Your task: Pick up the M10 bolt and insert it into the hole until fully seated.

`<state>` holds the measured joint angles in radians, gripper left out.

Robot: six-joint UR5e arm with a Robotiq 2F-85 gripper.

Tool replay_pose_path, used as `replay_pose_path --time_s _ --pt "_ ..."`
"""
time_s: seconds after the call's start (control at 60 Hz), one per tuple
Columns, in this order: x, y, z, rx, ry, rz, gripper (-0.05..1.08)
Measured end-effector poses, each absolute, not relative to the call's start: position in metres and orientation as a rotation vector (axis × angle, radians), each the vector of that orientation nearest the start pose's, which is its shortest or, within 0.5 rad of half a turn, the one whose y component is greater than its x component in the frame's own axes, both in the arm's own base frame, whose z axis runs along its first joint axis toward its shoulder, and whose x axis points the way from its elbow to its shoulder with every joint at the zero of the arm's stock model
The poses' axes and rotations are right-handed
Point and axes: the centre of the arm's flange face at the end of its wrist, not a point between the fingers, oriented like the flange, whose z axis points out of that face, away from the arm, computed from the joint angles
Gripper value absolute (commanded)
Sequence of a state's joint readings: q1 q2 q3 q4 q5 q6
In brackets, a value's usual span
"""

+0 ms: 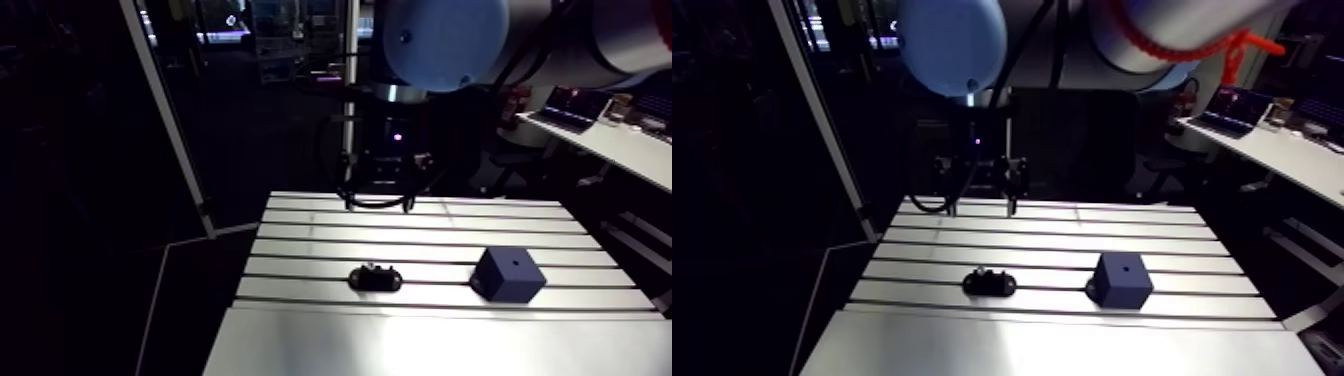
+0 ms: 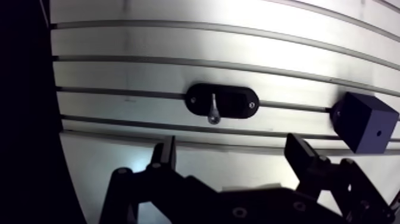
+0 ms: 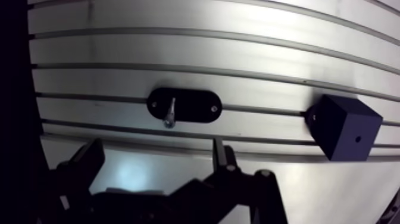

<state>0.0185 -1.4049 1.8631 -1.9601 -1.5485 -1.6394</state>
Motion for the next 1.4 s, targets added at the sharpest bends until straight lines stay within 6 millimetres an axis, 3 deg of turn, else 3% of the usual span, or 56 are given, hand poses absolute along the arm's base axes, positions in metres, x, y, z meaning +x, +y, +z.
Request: replay_pose_path --time_s 0.817,1.133,1.4 --pt "-0.484 -0.150 0.251 -0.101 3.111 -0.027 0.01" --pt "-0.484 -0.153 0.229 -0.107 3.117 -0.020 0.02" --pt "-0.486 -0.154 0.219 -0.108 3.117 -0.016 0.26"
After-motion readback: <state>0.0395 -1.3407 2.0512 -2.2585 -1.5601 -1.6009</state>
